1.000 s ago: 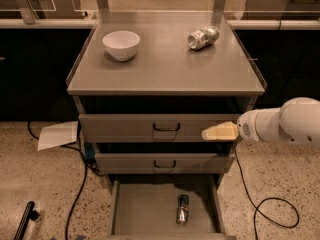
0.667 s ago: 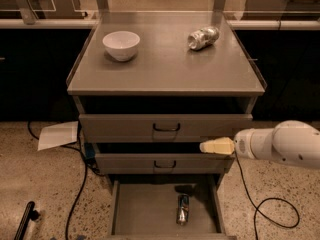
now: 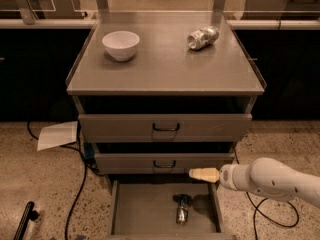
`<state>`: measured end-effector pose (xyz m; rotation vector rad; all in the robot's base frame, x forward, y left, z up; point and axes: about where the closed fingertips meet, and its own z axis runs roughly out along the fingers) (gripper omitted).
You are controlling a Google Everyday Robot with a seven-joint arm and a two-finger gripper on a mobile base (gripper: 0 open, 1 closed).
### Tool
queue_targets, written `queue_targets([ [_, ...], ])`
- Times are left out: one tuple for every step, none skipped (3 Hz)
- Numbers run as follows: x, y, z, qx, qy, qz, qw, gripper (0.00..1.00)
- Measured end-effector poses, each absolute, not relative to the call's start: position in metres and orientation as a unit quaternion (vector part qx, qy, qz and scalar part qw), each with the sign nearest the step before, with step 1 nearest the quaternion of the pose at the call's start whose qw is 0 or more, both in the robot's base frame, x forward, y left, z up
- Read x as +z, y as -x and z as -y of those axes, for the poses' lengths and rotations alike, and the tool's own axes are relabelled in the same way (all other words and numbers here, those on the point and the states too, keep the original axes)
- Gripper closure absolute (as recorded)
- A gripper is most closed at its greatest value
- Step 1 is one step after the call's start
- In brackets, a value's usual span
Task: Pick redbull can from bottom drawer and place on counter
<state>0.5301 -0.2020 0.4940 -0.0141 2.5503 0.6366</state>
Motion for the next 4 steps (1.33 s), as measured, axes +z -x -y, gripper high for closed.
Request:
queue_targets([
  [0.430, -0.527, 0.190, 0.239, -0.023, -0.947, 0.214, 0.00],
  [0.375, -0.524, 0.169, 0.229, -0.007, -0.961, 0.157, 0.00],
  [0.330, -0.522, 0.134, 0.220, 0.043, -0.969, 0.101, 0.00],
  [0.330, -0.522, 0.134, 0.220, 0.043, -0.969, 0.101, 0.00],
])
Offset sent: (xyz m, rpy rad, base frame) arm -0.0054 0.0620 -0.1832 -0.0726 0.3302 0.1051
